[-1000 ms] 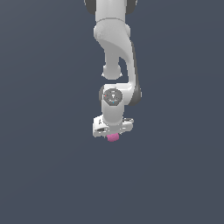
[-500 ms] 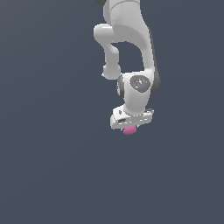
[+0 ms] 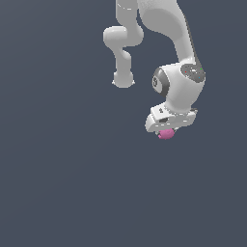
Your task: Pick up the object and move it to a goal position.
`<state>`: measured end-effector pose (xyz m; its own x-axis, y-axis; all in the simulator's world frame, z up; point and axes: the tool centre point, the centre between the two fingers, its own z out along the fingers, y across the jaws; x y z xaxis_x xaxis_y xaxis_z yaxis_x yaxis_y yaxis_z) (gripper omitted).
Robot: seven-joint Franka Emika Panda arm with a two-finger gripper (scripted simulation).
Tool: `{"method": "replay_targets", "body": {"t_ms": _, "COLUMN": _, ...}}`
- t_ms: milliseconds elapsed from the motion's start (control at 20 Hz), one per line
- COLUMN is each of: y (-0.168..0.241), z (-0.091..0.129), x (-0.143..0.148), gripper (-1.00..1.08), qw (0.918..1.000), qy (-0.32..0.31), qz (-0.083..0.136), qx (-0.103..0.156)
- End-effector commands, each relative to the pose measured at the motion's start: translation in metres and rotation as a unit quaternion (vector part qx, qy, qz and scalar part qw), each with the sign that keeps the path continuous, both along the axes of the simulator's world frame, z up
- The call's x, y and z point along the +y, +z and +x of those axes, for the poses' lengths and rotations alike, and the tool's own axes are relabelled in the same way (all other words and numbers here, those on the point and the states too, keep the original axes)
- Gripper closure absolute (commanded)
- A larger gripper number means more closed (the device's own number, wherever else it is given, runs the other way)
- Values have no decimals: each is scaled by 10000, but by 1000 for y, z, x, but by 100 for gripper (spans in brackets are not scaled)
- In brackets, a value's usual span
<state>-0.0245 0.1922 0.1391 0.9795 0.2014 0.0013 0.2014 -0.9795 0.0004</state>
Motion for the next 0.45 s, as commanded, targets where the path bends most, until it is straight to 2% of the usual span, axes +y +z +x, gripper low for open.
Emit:
{"method": "replay_targets", "body": {"t_ms": 0, "y": 8, "z": -3, "x": 15, "gripper": 108, "qw": 10000, "qy": -11, "qz": -3, "qx": 3}}
{"method": "replay_targets", "body": {"t_ms": 200, "y": 14, "z": -4, "x": 29, "gripper": 108, "qw": 10000, "qy": -10, "qz": -2, "qx": 7}}
{"method": "replay_targets", "body": {"t_ms": 400, "y": 15, "z": -3, "x": 31, "gripper": 108, "qw": 10000, "qy": -10, "qz": 1, "qx": 7}}
